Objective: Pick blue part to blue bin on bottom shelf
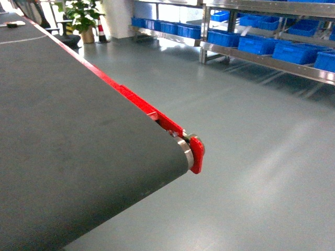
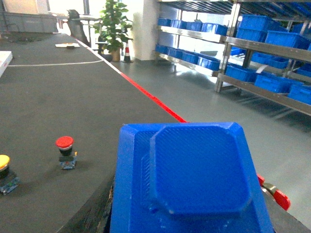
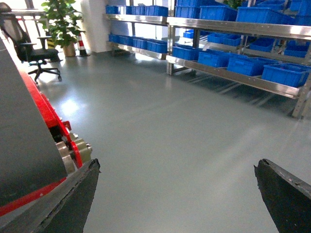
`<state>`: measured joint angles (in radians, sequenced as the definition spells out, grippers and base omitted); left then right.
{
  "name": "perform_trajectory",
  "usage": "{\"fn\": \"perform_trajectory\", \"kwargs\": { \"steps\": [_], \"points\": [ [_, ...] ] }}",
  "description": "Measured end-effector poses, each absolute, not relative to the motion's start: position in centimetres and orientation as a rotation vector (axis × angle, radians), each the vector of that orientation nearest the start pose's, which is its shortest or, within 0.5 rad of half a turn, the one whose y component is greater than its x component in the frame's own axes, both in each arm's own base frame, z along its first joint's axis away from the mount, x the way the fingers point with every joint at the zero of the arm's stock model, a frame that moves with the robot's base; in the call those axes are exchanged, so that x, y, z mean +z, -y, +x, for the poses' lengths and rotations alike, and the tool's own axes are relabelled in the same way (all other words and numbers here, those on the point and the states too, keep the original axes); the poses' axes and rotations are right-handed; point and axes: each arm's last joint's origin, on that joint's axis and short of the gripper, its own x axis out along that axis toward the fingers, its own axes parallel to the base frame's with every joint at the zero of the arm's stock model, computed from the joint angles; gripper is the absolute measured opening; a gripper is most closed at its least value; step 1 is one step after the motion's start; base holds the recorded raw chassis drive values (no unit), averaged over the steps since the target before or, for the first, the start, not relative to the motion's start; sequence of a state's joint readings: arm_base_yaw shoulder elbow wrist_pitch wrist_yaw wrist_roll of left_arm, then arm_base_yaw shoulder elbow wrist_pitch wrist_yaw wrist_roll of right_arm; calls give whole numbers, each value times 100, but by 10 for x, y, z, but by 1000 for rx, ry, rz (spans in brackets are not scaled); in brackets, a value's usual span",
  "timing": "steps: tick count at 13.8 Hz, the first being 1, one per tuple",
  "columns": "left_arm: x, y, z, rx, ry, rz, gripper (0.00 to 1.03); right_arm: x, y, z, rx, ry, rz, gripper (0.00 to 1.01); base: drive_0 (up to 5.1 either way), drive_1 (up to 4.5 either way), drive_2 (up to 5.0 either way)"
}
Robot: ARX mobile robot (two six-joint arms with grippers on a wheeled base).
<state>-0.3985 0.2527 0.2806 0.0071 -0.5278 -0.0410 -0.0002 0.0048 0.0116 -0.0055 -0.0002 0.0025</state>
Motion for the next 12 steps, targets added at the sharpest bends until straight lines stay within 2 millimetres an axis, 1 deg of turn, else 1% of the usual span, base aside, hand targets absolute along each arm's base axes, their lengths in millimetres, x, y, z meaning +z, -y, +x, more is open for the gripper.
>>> {"fn": "perform_trajectory", "kwargs": {
  "steps": [12],
  "points": [
    [240,25,98,129,34,-57,43,167,0,97,0,2,2,98,-158,-158,-158]
  ]
}}
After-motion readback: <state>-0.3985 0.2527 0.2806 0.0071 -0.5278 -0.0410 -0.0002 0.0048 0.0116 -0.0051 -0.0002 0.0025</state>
